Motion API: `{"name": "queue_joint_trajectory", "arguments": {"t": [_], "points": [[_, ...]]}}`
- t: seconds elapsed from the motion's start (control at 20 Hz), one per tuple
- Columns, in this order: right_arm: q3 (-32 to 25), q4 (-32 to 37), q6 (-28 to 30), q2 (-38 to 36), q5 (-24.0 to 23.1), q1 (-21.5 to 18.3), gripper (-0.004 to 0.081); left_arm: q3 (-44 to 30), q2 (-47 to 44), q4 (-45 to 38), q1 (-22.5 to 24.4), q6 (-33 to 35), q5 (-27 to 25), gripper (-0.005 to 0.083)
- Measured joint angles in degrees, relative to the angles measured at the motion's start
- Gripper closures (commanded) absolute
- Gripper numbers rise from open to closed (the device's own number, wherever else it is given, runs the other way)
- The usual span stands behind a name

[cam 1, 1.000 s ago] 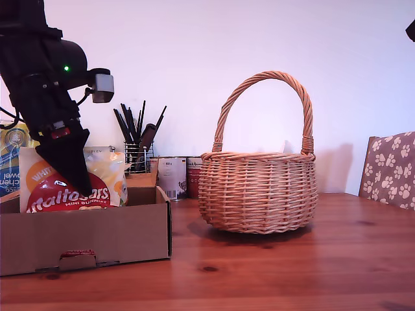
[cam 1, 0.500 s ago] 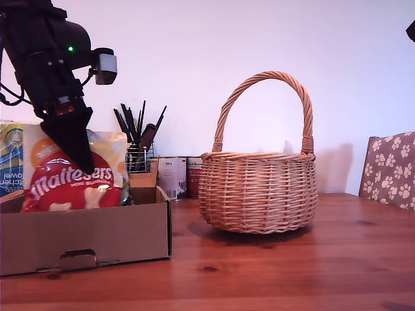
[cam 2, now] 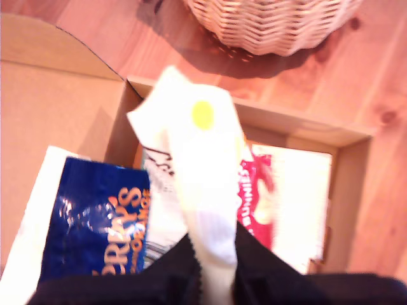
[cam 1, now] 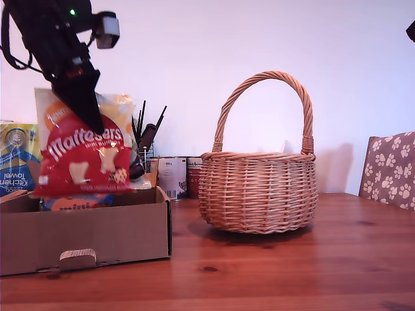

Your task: Move the bags of Easter eggs from the cardboard box on the left into the woven basket on the right side.

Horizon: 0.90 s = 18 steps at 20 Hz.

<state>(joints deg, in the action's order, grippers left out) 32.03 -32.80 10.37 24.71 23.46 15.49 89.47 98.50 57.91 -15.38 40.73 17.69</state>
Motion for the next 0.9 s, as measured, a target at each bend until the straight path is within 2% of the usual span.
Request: {"name": "queue_joint_trajectory", "arguments": {"t": [0.25,0.55,0.9], "points": [[0.0,0.0,0.0,0.0,0.0,0.0,0.0783,0.0,-7.3,-1.2,-0.3,-1.4,1.7,0.0797],[0.0,0.0,0.0,0.0,0.0,0.0,0.0783,0.0,-11.0,-6.6,-4.9,-4.2,6.9,0.0797],[0.0,0.0,0.0,0.0,0.0,0.0,0.0783,0.0,-9.9,-23.8,-13.6,-10.3,12.9,0.0797]]}}
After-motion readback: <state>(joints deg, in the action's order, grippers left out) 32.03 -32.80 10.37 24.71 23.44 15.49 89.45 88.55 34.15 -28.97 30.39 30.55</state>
